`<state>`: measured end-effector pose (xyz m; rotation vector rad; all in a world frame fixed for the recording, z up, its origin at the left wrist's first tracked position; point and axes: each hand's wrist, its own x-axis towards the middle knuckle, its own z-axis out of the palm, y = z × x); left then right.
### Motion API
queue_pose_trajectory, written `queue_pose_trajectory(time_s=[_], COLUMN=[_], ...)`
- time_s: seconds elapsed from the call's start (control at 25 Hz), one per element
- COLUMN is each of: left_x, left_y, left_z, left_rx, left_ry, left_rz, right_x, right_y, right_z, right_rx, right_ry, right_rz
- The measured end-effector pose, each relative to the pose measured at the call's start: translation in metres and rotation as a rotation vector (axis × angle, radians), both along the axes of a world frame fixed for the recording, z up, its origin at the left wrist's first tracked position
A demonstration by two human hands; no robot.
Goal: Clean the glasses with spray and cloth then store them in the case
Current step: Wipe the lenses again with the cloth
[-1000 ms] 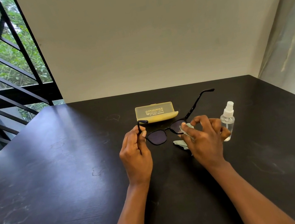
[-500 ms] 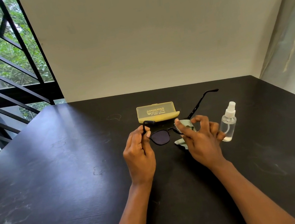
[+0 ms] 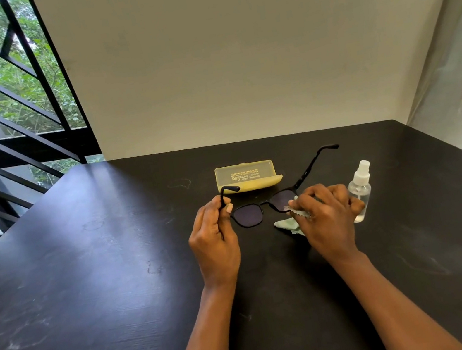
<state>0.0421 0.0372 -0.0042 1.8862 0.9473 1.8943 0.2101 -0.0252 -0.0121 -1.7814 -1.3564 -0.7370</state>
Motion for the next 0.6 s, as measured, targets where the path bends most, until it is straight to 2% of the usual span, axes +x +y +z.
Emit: queue_pose_trajectory(time_s=[0.16,0.24,0.36,0.44,0.52,0.6], left_x=[-0.001,-0.003,-0.005,-0.006,-0.006,-0.007], left_y=[0.002,0.003,0.005,0.006,0.007,0.008], left_z=[-0.001,0.0,0.001,0.001,0.002,0.001], left_rx=[-0.013,-0.031,-0.053,-0.066,-0.077,-0.082], left_ry=[-0.017,-0.033,-0.052,-0.07,-0.08,-0.081], left_rz=[0.019,0.026,0.043,0.043,0.044,0.051], right_x=[0.004,0.002,-0.002,-0.003,-0.005,-0.008], right_y=[0.001,0.0,-0.005,-0.01,-0.016,-0.02], right_z=[0.002,0.008,0.023,0.031,0.039,0.044], right_rx=[-0.043,-0.082,-0.226,-0.341,-0.454,-0.505], right_ry=[0.172,0.383,0.814,1.084,1.252,1.32], right_rz=[0.199,0.279,0.287,0.389,0.549,0.697])
